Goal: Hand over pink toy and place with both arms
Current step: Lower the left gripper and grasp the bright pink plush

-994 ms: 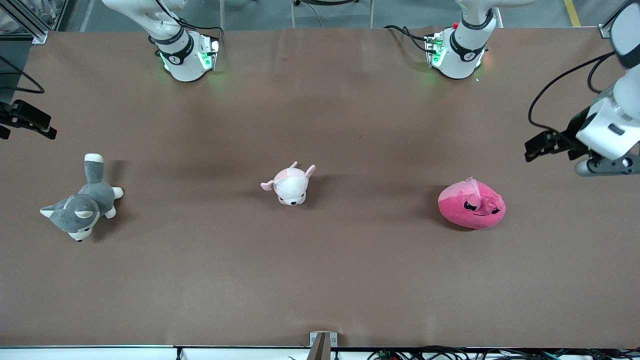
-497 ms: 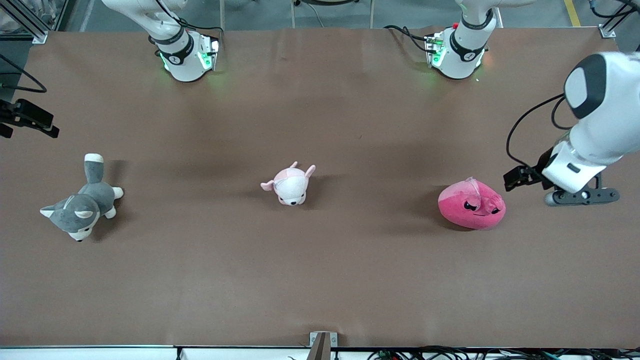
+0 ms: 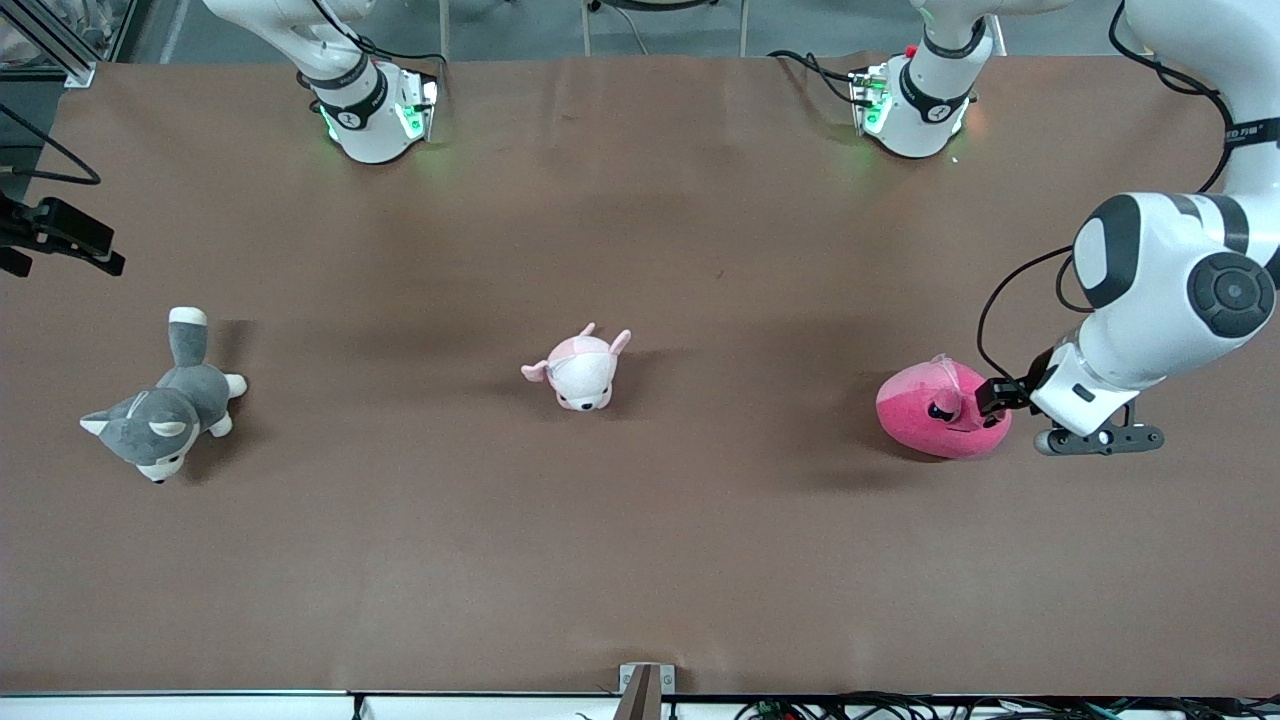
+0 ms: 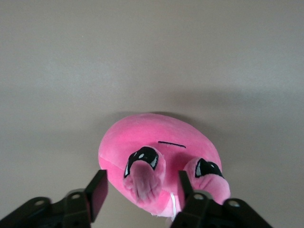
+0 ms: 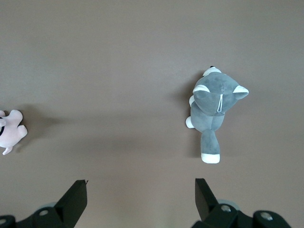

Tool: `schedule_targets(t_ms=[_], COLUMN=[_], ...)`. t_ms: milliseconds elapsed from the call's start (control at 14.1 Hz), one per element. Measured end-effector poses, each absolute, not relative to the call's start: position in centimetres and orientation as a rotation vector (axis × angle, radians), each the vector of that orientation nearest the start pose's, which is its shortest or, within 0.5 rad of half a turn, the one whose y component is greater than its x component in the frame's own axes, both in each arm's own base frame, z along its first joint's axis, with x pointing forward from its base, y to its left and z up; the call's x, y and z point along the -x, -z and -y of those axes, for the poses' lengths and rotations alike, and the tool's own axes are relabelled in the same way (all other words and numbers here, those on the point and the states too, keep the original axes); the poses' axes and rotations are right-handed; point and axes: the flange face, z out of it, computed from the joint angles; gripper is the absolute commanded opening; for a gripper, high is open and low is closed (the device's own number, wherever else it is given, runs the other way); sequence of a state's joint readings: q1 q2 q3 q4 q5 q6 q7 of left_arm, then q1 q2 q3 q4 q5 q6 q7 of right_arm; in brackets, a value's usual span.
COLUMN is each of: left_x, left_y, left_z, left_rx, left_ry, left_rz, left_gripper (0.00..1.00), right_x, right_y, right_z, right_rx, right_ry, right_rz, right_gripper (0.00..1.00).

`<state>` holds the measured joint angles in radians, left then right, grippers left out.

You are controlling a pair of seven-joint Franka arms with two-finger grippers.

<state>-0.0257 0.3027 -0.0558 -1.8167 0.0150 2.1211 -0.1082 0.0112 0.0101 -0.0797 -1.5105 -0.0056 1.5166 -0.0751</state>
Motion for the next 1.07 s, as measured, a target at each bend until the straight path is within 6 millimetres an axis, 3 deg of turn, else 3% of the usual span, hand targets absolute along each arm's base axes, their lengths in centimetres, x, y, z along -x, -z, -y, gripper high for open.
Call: schedule_targets(t_ms=[284,568,852,1065], left_x=[-63.0,-62.9,-62.8,-62.5], left_y=[-36.5,-35.6,-35.6,-38.7], left_z=[4.9,5.0,5.5,9.0], left_rx=[3.145,3.144,3.145,3.171], left_ry=[-0.022,-0.053,-0.081,-0.118], left_rz=[0.034,0.031,0.018,0.012], left_gripper=[0.39,0.02,0.0,0.0], right_x=[-55.1,-55.1,-55.1,-55.1], right_y=[-64.2,-64.2,-64.2,-64.2], right_z=[3.6,3.6,3.4,2.8], right_rx=[3.147,3.147,3.147,3.148], right_ry=[-0.013,-0.015,-0.016,-0.016], right_rz=[0.015,0.016,0.022,0.039], right_gripper=[1.0,1.0,1.0,1.0])
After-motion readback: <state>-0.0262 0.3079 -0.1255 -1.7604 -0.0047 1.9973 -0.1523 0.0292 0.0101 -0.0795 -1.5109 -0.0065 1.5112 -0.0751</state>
